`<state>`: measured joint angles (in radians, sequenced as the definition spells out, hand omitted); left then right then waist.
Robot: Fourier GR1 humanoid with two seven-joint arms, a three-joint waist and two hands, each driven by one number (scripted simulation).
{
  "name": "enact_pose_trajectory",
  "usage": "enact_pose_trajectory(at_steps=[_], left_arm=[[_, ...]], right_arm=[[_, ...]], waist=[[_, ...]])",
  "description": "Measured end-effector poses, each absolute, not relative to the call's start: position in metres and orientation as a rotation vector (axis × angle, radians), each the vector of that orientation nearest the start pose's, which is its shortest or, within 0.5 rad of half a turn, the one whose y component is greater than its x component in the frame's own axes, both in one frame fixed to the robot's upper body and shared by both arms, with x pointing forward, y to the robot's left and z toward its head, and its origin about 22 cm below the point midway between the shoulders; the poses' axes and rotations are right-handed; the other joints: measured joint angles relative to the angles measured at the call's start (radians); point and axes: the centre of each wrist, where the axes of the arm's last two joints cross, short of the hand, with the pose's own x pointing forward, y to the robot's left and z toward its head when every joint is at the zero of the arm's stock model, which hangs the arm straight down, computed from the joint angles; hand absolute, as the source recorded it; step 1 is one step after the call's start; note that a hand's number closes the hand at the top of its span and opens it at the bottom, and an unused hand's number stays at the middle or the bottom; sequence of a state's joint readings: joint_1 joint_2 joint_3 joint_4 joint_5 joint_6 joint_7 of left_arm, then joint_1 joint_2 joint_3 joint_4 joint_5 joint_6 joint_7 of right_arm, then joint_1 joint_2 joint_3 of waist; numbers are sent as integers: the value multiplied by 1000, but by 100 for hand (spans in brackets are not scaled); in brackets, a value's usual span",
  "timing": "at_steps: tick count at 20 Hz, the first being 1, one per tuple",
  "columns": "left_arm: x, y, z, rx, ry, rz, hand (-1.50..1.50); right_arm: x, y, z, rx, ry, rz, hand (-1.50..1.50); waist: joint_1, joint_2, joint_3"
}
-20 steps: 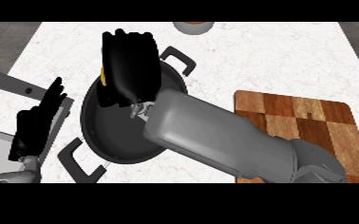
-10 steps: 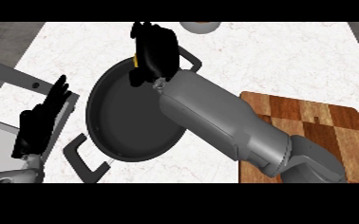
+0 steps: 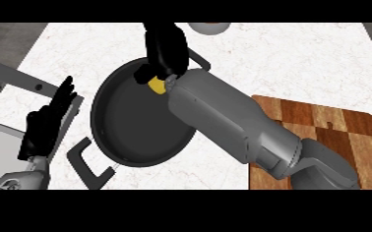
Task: Pick the lemon from the cutting board and place it in the pot
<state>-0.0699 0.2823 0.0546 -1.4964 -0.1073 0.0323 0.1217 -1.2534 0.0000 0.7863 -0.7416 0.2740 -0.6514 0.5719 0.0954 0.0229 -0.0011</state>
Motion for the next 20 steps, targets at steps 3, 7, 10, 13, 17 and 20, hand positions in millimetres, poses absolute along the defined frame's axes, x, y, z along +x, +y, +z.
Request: enact_pose_trajectory(at_steps=[3, 7, 10, 13, 17, 20], left_arm=[[258, 306, 22, 371, -1431, -212, 0], [258, 309, 26, 377, -1421, -204, 0], [252, 312, 23, 386, -1416, -195, 0], [247, 318, 18, 402, -1409, -180, 0], [240, 323, 24, 416, -1391, -160, 0], [235, 328, 24, 421, -1389, -148, 0]], right_arm=[[368, 37, 148, -613, -1872, 566, -150], [365, 37, 159, -490, -1945, 393, -150], [359, 36, 162, -393, -1942, 339, -150], [355, 32, 157, -309, -1929, 322, -150], [345, 21, 147, -205, -1909, 294, -150], [335, 4, 141, -160, -1911, 274, -150]], waist=[[-5, -1, 1], [-14, -4, 1], [-33, -11, 2], [-53, -16, 2], [-75, -21, 2], [-89, -24, 1]])
